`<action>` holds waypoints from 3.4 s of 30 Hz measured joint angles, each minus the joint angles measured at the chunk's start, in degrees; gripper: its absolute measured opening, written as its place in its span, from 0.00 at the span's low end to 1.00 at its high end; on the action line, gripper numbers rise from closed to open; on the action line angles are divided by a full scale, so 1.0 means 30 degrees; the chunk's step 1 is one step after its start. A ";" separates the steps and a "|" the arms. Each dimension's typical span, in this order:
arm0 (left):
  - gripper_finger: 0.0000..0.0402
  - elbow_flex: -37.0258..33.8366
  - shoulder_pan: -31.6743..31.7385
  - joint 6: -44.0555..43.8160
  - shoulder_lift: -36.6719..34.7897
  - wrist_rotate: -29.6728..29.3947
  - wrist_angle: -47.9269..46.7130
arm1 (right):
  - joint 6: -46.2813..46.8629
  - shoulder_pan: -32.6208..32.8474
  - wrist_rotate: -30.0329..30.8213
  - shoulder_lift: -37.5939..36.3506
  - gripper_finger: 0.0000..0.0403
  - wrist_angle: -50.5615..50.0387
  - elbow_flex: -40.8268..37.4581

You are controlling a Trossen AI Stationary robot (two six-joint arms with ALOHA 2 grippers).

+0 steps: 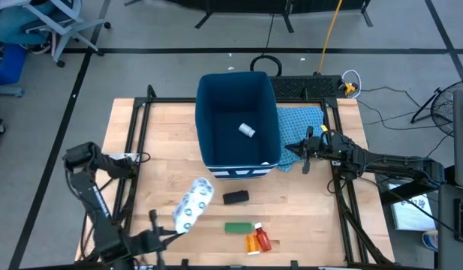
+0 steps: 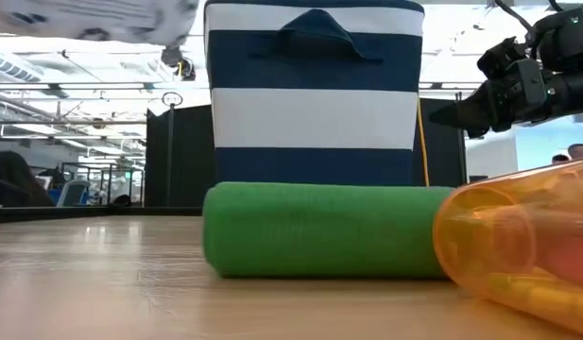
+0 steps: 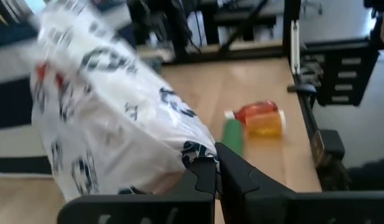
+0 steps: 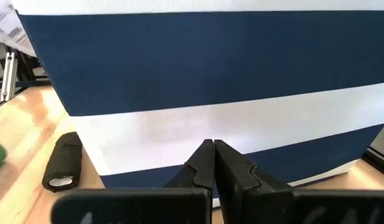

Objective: Pick & place medical supplies in basket/bin
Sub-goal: Put the white mailer bag into the blue bin

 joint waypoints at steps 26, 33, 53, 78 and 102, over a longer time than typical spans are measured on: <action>0.00 0.1183 0.0337 0.0951 -0.4526 -0.2158 -0.6832 | -0.0006 -0.0003 0.0000 0.0000 0.00 -0.0160 0.0000; 0.00 0.1862 0.3462 1.9020 -0.6354 0.7955 0.6518 | -0.0006 0.0000 0.0000 0.0007 0.00 -0.0145 0.0000; 0.00 0.2283 0.6884 2.6323 -1.1573 1.5897 0.2307 | 0.0329 -0.0002 -0.0007 0.0015 0.00 -0.1212 0.0000; 0.00 -0.8448 1.0987 3.1977 -2.5642 1.7622 0.6814 | -0.3023 0.0000 -0.0011 0.0058 0.00 -0.0816 0.0000; 0.00 -0.2414 1.9272 3.0251 -1.6360 1.7517 1.0307 | -0.4822 -0.0007 -0.2951 0.0058 0.00 0.1763 -0.0005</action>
